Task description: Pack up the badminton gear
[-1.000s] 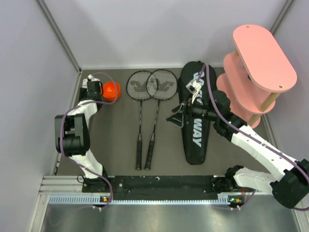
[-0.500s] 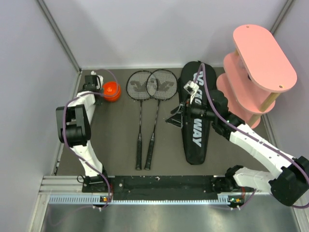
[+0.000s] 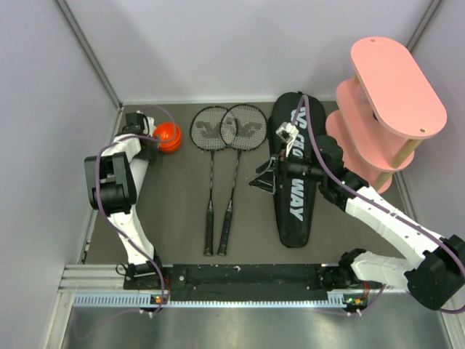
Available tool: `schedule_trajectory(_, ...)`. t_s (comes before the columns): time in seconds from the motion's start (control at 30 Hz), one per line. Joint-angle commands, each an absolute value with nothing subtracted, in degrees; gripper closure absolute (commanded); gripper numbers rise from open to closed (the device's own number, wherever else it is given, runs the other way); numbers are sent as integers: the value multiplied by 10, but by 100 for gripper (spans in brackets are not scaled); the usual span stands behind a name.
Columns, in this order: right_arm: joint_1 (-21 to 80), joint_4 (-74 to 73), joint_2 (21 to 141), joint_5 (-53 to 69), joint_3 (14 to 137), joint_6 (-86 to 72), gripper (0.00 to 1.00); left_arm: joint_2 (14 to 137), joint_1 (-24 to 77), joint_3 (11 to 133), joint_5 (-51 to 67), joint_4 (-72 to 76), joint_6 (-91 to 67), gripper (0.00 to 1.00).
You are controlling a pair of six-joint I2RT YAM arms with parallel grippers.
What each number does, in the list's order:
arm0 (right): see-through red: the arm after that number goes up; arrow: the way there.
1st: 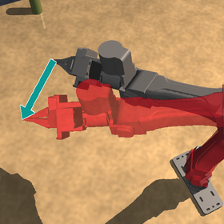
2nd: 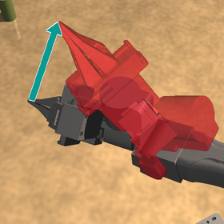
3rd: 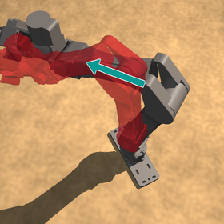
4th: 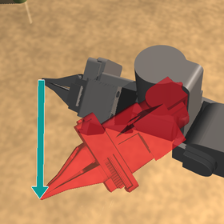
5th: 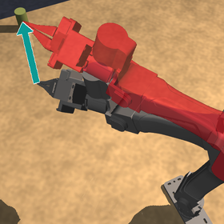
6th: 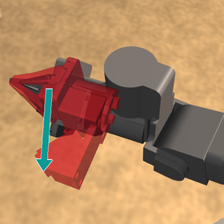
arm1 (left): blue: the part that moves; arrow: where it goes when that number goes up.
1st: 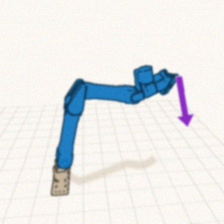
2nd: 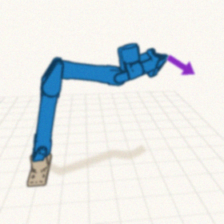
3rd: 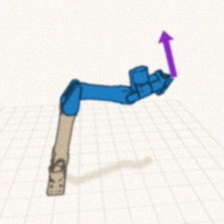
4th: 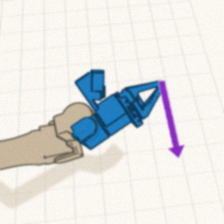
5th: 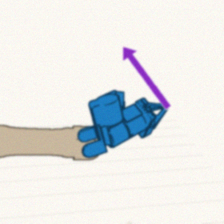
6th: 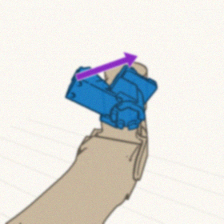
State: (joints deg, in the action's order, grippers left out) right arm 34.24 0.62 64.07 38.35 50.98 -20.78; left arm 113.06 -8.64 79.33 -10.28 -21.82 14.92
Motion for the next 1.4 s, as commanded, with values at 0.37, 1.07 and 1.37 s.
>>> schedule_trajectory(0.37,341,29,662,405,539,-221,23,1035,-88,804,-80,-229,73,2)
schedule_trajectory(1.07,294,-227,895,3,669,-207,1,695,216,629,121,-57,-148,15)
schedule_trajectory(1.37,283,-294,1040,-75,724,-181,46,722,282,630,134,-71,-85,24)
